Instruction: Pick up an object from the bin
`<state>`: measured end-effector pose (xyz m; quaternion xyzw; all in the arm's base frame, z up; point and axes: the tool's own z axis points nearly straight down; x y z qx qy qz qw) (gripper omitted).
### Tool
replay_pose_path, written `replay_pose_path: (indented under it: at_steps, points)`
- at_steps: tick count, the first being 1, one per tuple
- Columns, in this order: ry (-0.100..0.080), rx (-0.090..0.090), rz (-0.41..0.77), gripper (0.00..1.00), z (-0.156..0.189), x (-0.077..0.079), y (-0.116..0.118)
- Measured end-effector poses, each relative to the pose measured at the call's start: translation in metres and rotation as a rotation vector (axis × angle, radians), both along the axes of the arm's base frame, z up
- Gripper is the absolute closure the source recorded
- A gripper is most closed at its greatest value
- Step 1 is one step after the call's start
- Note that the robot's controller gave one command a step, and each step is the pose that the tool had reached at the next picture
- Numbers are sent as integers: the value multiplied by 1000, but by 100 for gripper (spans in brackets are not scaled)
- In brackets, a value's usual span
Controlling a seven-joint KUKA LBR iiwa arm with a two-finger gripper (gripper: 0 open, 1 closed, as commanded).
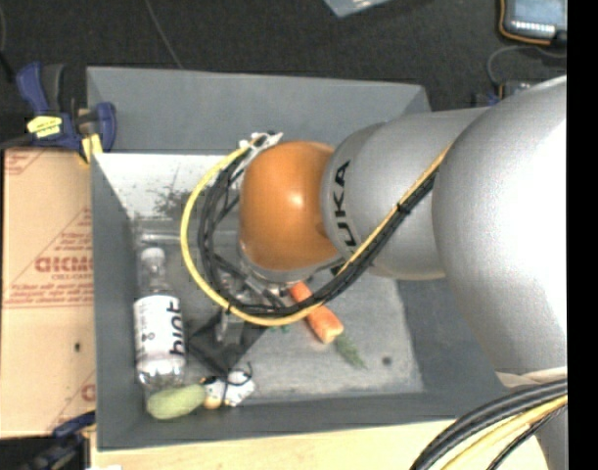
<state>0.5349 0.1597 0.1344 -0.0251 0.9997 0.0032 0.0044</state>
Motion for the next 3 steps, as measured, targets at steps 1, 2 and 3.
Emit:
replay_pose_path:
  at_steps: [1, 2, 3]
  points:
    - [-2, 1, 0, 100, 10, 0, 0]
    - [0, 1, 0, 100, 16, 0, 0]
    - [1, 1, 0, 100, 28, 0, 0]
